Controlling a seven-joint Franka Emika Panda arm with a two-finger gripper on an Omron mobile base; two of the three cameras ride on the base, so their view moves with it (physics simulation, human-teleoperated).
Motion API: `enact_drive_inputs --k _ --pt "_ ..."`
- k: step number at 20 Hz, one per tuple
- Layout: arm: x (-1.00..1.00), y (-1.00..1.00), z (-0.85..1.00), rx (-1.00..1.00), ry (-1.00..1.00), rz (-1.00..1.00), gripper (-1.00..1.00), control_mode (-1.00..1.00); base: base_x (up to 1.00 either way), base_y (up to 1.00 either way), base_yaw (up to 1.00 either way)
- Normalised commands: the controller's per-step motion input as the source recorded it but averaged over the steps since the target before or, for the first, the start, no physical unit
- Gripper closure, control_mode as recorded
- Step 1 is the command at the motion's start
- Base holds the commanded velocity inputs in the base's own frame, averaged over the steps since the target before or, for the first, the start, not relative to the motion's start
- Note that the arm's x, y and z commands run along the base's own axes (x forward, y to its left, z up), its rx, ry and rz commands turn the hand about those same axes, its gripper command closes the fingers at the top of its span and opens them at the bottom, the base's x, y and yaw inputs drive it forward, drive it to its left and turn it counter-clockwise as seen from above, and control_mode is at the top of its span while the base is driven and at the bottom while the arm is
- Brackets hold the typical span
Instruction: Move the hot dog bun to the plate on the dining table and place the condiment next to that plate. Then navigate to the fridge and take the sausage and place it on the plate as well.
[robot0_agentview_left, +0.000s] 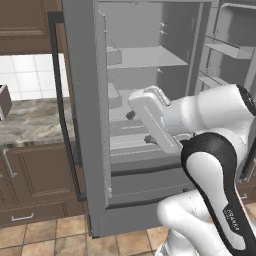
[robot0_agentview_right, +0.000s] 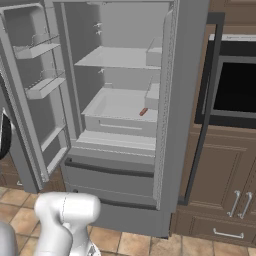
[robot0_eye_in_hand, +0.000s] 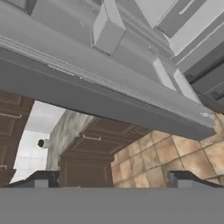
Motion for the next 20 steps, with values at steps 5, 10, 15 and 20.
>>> enact_drive_inputs --k 5,10,15,20 --pt "-0.62 -1.0 -0.22 -0.42 0.05 -0.07 -1.0 -1.0 0.0 0.0 0.0" --pt "-0.36 -0.92 -0.43 -0.4 0.05 -0.01 -1.0 -1.0 0.0 0.0 0.0" --pt "0.0 -0.74 -0.59 -0.38 0.04 0.0 -1.0 -1.0 0.0 0.0 0.0" --pt "0.04 -0.15 -0.19 -0.09 0.0 0.03 -1.0 -1.0 0.0 0.0 0.0"
